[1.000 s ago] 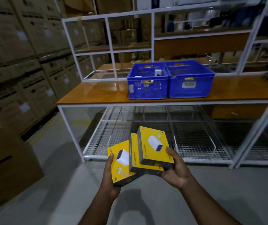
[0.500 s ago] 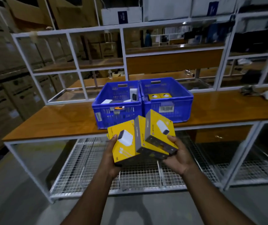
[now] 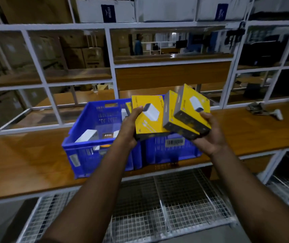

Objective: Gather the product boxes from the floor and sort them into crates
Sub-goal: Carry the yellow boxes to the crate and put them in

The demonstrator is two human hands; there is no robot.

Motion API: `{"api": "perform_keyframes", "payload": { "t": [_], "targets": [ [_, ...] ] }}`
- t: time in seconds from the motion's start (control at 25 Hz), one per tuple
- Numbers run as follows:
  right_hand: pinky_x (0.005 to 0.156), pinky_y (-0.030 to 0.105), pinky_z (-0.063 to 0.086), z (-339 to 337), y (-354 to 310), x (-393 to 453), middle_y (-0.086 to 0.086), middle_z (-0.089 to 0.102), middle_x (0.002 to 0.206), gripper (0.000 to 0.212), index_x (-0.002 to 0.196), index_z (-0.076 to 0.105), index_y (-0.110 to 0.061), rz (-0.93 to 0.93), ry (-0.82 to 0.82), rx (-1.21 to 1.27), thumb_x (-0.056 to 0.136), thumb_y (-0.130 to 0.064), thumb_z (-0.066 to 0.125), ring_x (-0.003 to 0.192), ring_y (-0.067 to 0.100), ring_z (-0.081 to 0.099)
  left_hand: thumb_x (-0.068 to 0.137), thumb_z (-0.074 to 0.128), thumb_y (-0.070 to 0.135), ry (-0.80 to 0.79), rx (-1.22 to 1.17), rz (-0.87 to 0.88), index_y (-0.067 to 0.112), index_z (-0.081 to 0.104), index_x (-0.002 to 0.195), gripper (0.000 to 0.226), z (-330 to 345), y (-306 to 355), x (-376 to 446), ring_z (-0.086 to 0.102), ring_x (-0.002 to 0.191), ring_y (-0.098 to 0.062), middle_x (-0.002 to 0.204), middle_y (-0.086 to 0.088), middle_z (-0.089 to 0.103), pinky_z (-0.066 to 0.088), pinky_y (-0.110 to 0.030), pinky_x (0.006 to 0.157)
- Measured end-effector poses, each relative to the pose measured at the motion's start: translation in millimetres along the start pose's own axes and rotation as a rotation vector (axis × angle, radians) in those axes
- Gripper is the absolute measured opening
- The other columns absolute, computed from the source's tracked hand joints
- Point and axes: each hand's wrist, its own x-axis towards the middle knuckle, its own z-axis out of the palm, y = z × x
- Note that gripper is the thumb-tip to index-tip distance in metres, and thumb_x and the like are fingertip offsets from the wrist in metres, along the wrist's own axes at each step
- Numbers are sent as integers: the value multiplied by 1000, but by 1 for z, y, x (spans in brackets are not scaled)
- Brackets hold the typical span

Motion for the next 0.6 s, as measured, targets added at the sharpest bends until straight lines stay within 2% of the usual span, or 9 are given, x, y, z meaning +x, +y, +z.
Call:
{"api": "perform_keyframes", "payload": {
  "t": [0.08, 0.16, 0.24, 0.32, 0.36, 0.44, 0.48, 0.6],
  "targets": [
    [84, 55, 54, -2, -14, 38, 16, 69, 114, 17, 90, 64, -22, -59, 49, -53, 95, -27, 49, 105, 36, 66, 56, 85, 56, 52, 42, 10, 17, 49, 140, 100, 8, 18, 48, 72, 97, -37, 120, -16, 70, 60, -52, 71],
    [79, 50, 57, -5, -21, 68, 14, 72, 107, 20, 85, 67, -22, -91, 87, -137, 95, -25, 51, 98, 33, 69, 49, 87, 54, 60, 84, 34, 11, 45, 142, 110, 18, 25, 88, 72, 94, -37, 122, -19, 67, 60, -48, 64],
    [73, 43, 59, -15, -25, 92, 9, 74, 98, 18, 85, 66, -23, -86, 133, -224, 94, -25, 52, 89, 29, 71, 50, 87, 53, 89, 153, 59, 9, 47, 134, 102, 29, 24, 114, 71, 93, -35, 118, -17, 66, 59, -45, 65],
    [66, 39, 59, -29, -30, 117, 6, 74, 91, 11, 90, 64, -23, -55, 216, -346, 94, -25, 54, 82, 26, 70, 57, 85, 54, 140, 310, 122, 10, 47, 121, 86, 37, 18, 136, 66, 95, -30, 109, -9, 63, 58, -46, 73],
    [65, 39, 59, -36, -32, 129, 7, 73, 93, 9, 98, 64, -21, -34, 259, -403, 92, -24, 57, 82, 26, 69, 55, 84, 58, 150, 407, 146, 12, 47, 119, 87, 40, 14, 148, 65, 96, -29, 108, -8, 61, 57, -48, 78],
    [69, 44, 60, -52, -39, 159, 12, 69, 112, 36, 123, 56, -18, -2, 318, -567, 87, -19, 65, 88, 29, 68, 48, 82, 68, 156, 660, 144, 13, 49, 121, 96, 43, 8, 176, 64, 98, -32, 112, -11, 63, 57, -51, 81],
    [73, 45, 59, -57, -44, 172, 13, 66, 120, 50, 132, 49, -17, 7, 326, -689, 86, -16, 68, 91, 30, 67, 51, 81, 68, 150, 805, 137, 12, 49, 122, 96, 46, 7, 184, 63, 98, -32, 113, -11, 62, 57, -49, 81],
    [78, 41, 55, -69, -48, 203, 5, 54, 129, 80, 144, 32, -20, 125, 299, -1141, 78, -18, 77, 102, 28, 60, 63, 83, 57, 90, 1210, 60, 8, 37, 139, 101, 58, -1, 203, 58, 108, -33, 125, -14, 58, 54, -43, 86]
  ]
}}
